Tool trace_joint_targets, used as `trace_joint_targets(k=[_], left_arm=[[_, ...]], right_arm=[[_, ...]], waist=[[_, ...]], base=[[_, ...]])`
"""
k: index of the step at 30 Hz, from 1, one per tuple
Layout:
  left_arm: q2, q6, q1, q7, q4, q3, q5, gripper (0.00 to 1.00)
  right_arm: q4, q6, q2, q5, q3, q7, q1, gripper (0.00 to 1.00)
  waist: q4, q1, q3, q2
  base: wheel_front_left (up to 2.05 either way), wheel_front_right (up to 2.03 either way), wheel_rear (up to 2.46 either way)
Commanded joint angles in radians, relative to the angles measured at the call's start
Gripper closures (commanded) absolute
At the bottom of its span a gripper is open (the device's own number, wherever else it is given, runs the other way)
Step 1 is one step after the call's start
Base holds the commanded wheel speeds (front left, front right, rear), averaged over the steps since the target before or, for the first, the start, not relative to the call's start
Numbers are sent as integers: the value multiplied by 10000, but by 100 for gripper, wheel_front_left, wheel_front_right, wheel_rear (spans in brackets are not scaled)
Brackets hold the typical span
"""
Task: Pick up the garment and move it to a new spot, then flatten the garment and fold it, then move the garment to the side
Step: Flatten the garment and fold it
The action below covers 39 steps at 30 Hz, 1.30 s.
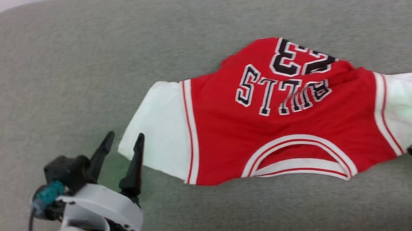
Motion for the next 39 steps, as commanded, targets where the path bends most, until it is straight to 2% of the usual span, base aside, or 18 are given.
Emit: trace_joint_targets(k=[1, 6, 12, 13, 15, 16, 20, 22, 25, 28, 32, 34, 39], left_arm=[[-130, 109, 119, -180, -49, -26, 92, 0], [-432, 277, 296, -637, -116, -141, 268, 0], [-501, 248, 182, -737, -71, -185, 295, 0], [-481, 219, 156, -725, -63, -176, 270, 0], [-372, 134, 54, -624, -61, -187, 251, 0], [-272, 100, -21, -551, -80, -195, 286, 0], [206, -282, -435, 3, -226, -334, 383, 0], [573, -622, -770, 609, -335, -506, 400, 0], [1127, -1304, -1379, 1980, -482, -825, 113, 0], [1481, -1832, -2001, 3880, -647, -1158, -865, 0], [1811, -2061, -2730, 6617, -739, -1750, -2415, 0], [1796, -2090, -3126, 7544, -724, -1925, -2998, 0], [1357, -2146, -3767, 8707, -274, -2347, -3800, 0]], right_arm=[[71, -8, -271, 3, 201, 114, -187, 0], [328, -10, -964, 396, 1217, 633, -756, 0], [823, -8, -1118, 624, 2299, 612, -1486, 0], [928, -10, -1087, 729, 2452, 620, -1552, 24], [1036, -10, -1110, 755, 2760, 623, -1721, 89], [1097, -10, -1095, 842, 2877, 618, -1798, 100], [1243, -13, -1158, 999, 3159, 583, -2076, 100], [1296, -13, -1175, 1063, 3256, 496, -2248, 100], [1332, -16, -1180, 1137, 3337, 374, -2512, 100], [1335, -16, -1101, 1173, 3448, 298, -2743, 100], [1397, -16, -981, 1233, 3657, 205, -2992, 100], [1436, -16, -872, 1286, 3726, 139, -3119, 100], [1595, -19, -694, 1486, 3921, 61, -3260, 100]], waist=[[502, 0, 172, 0], [988, 0, 340, 0], [1328, 0, 510, 0], [1342, 0, 534, 0], [1342, 0, 574, 0], [1319, 0, 600, 0], [1174, 0, 620, 0], [1077, 0, 630, 0], [929, 0, 654, 0], [771, 0, 707, 0], [605, 0, 838, 0], [526, 0, 956, 0], [427, 0, 1132, 0]], base=[[0, 0, 0], [0, 0, 0], [0, 0, 0], [0, 0, 0], [0, 0, 0], [0, 0, 0], [0, 0, 0], [0, 0, 0], [0, 0, 0], [0, 0, 0], [0, 0, 0], [0, 0, 0], [0, 0, 0]])
